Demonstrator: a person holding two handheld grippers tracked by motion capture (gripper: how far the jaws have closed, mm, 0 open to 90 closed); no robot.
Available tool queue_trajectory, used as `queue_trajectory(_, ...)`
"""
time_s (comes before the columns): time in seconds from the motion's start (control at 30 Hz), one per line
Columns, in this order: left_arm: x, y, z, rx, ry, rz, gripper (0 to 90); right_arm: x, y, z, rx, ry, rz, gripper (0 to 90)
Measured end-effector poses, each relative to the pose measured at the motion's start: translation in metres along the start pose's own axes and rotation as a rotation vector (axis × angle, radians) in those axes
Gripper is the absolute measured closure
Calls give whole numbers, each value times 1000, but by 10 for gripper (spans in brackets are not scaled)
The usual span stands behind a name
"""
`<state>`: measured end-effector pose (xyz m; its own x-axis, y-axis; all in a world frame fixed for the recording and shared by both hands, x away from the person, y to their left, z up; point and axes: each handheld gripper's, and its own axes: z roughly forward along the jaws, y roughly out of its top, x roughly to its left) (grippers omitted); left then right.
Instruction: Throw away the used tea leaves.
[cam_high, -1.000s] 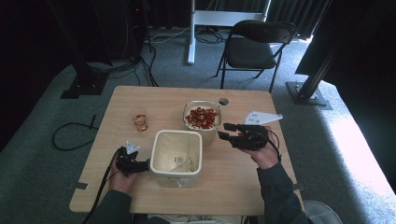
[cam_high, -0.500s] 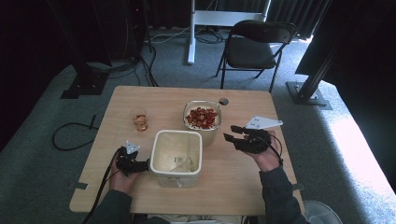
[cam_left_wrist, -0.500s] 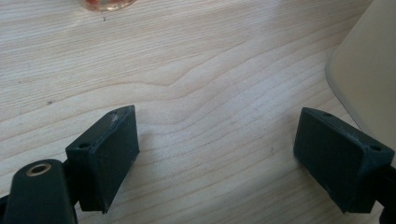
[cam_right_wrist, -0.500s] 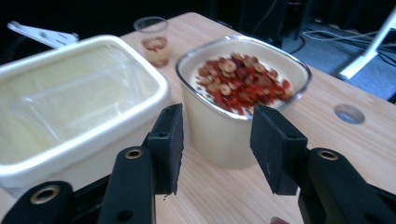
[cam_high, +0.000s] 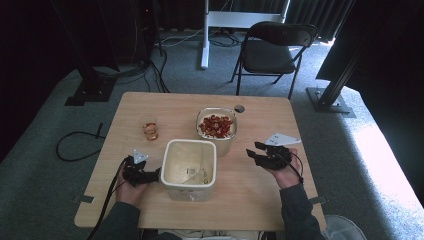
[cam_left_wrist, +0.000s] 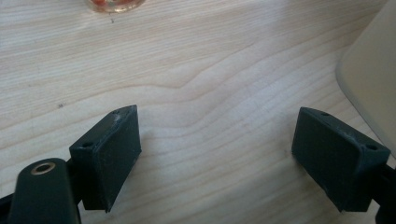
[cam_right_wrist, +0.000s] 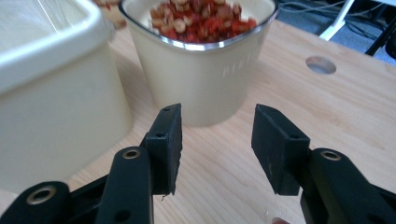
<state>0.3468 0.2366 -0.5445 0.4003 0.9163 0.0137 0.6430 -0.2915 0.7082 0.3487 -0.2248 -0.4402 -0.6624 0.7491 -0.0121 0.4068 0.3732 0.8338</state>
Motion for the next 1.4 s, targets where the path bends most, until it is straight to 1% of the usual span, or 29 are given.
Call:
queue_trajectory(0.07, 2, 1, 1, 1, -1, 1, 164, -2, -4, 2, 11, -11, -3, 521)
queue_trajectory(0.13, 4, 3, 2, 1, -1, -2, 167, -4, -9, 4, 16, -19, 4, 521)
queue_trajectory(0.23, 6, 4, 2, 1, -2, 0, 204, -6, -13, 6, 19, -26, 9, 520)
queue_trajectory(0.27, 10, 5, 2, 3, -19, 15, 230, -8, -19, 9, 31, -29, 11, 515)
queue_trajectory(0.3, 11, 6, 3, 4, -24, 23, 237, -8, -22, 11, 38, -30, 8, 513)
queue_trajectory(0.37, 13, 7, 3, 7, -30, 30, 240, -8, -26, 14, 59, -45, 3, 509)
queue_trajectory(0.43, 14, 8, 4, 11, -36, 35, 239, -9, -31, 17, 69, -51, 5, 508)
queue_trajectory(0.53, 16, 9, 5, 11, -43, 43, 239, -13, -38, 20, 80, -57, 23, 507)
queue_trajectory(0.6, 17, 10, 6, 5, -39, 37, 254, -15, -43, 22, 88, -55, 34, 514)
queue_trajectory(0.67, 19, 10, 6, 4, -34, 35, 294, -16, -45, 24, 93, -55, 38, 515)
queue_trajectory(0.7, 21, 10, 7, 1, -22, 25, 289, -17, -50, 26, 105, -67, 39, 512)
queue_trajectory(0.73, 25, 11, 7, -10, -5, 6, 289, -17, -52, 27, 112, -74, 39, 510)
queue_trajectory(0.8, 27, 13, 5, -31, 7, 2, 289, -18, -56, 29, 112, -80, 47, 502)
queue_trajectory(0.87, 28, 16, 4, -39, 18, -5, 281, -19, -60, 30, 115, -91, 57, 475)
queue_trajectory(0.9, 28, 16, 4, -39, 18, -5, 281, -19, -60, 30, 115, -91, 57, 475)
queue_trajectory(0.93, 31, 18, 4, -39, 18, -14, 281, -19, -64, 31, 122, -98, 62, 458)
queue_trajectory(0.97, 31, 20, 4, -43, 20, -18, 281, -18, -65, 32, 124, -100, 60, 449)
queue_trajectory(1.0, 32, 22, 4, -46, 21, -20, 280, -18, -67, 32, 130, -113, 54, 440)
queue_trajectory(1.03, 32, 22, 4, -46, 21, -20, 276, -18, -67, 32, 130, -113, 54, 440)
queue_trajectory(1.07, 32, 22, 4, -46, 21, -20, 276, -17, -67, 33, 137, -123, 48, 440)
queue_trajectory(1.1, 33, 27, 3, -68, 24, -22, 276, -17, -67, 33, 137, -123, 48, 438)
queue_trajectory(1.13, 33, 29, 2, -79, 21, -25, 257, -17, -69, 33, 142, -132, 45, 436)
queue_trajectory(1.17, 33, 32, 1, -83, 28, -23, 256, -17, -70, 34, 143, -135, 43, 434)
queue_trajectory(1.23, 34, 35, 1, -89, 27, -22, 255, -17, -70, 34, 144, -138, 46, 432)
queue_trajectory(1.27, 35, 40, 0, -94, 28, -20, 255, -17, -71, 35, 145, -139, 51, 429)
queue_trajectory(1.4, 38, 46, 1, -102, 34, -29, 241, -19, -74, 35, 148, -146, 64, 428)
